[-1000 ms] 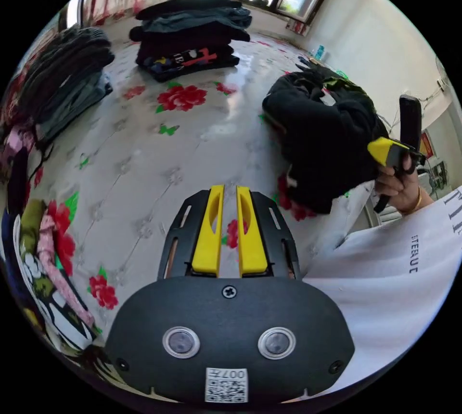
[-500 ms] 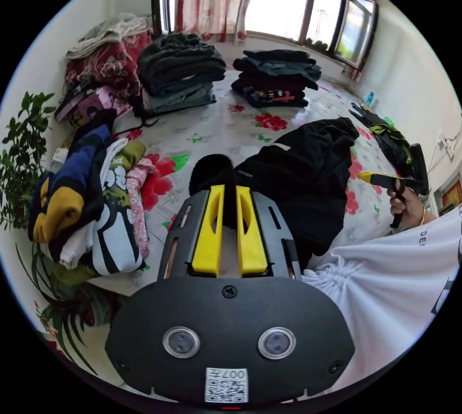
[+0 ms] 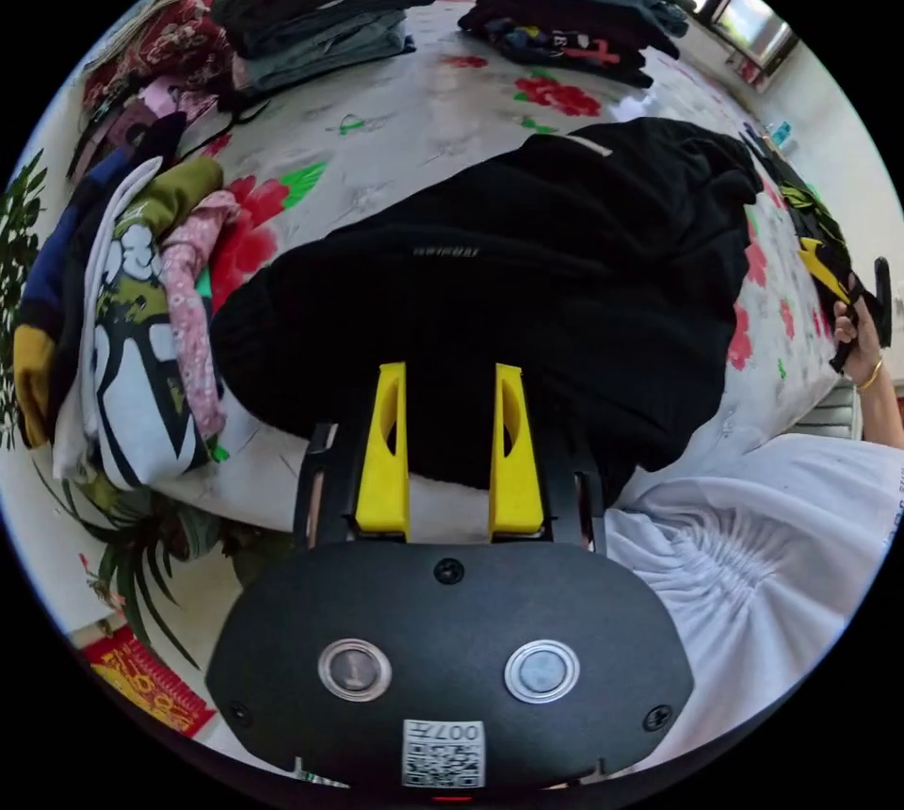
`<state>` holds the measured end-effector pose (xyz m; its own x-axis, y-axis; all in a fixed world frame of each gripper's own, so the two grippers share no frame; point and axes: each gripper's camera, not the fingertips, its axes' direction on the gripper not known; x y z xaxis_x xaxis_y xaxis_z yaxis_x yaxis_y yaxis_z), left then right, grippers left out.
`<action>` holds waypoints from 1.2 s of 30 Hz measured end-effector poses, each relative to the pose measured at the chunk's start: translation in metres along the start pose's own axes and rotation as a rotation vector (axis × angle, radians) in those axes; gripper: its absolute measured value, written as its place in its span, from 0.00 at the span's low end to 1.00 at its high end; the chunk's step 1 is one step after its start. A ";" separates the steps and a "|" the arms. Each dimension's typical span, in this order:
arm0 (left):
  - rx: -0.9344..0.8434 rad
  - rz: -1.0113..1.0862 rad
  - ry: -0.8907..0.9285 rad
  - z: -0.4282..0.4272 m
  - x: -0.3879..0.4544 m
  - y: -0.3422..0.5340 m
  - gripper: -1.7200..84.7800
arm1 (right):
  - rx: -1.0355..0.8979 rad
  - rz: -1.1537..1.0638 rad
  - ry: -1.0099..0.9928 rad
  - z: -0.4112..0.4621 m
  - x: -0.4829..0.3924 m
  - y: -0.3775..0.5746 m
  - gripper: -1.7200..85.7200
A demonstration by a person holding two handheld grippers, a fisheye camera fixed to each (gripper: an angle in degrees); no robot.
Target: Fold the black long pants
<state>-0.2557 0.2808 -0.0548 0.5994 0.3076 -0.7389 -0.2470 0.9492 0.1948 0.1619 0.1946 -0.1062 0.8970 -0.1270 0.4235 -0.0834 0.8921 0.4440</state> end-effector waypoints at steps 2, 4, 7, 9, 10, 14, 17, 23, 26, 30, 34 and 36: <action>0.048 -0.057 0.002 -0.007 -0.009 0.013 0.15 | -0.010 0.023 -0.011 0.007 0.018 -0.020 0.14; 0.129 -0.104 -0.024 -0.022 -0.018 0.022 0.14 | -0.018 0.043 -0.007 0.015 0.033 -0.041 0.15; 0.183 -0.067 -0.062 -0.035 -0.023 0.017 0.16 | -0.018 0.068 0.011 0.031 0.052 -0.077 0.15; 0.202 -0.020 -0.090 -0.038 -0.025 0.006 0.17 | -0.063 0.066 0.013 0.049 0.062 -0.103 0.16; 0.206 0.011 -0.114 -0.035 -0.027 -0.002 0.18 | -0.084 0.067 0.021 0.055 0.064 -0.108 0.16; 0.084 0.082 -0.191 -0.003 -0.038 -0.033 0.19 | -0.030 0.063 0.066 0.043 0.079 -0.134 0.15; -0.011 0.106 -0.166 0.027 -0.056 -0.052 0.18 | -0.005 0.105 0.053 0.022 0.106 -0.153 0.15; 0.048 -0.051 0.029 0.020 -0.122 -0.075 0.03 | 0.053 0.358 0.052 -0.015 0.197 -0.172 0.14; 0.116 -0.170 0.190 0.010 -0.162 -0.087 0.02 | 0.025 0.462 -0.018 -0.004 0.237 -0.174 0.13; 0.257 -0.299 0.348 -0.010 -0.218 -0.106 0.01 | 0.078 0.529 -0.079 -0.007 0.253 -0.181 0.06; 0.482 -0.347 0.492 -0.061 -0.265 -0.127 0.01 | 0.241 0.405 -0.184 -0.064 0.224 -0.205 0.03; 0.589 -0.291 0.495 -0.097 -0.270 -0.130 0.01 | 0.357 0.273 -0.262 -0.123 0.191 -0.216 0.02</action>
<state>-0.4593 0.0676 0.0570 0.1386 0.1102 -0.9842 0.3889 0.9079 0.1564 0.4044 0.0311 -0.2185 0.6870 -0.0552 0.7246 -0.4831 0.7102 0.5121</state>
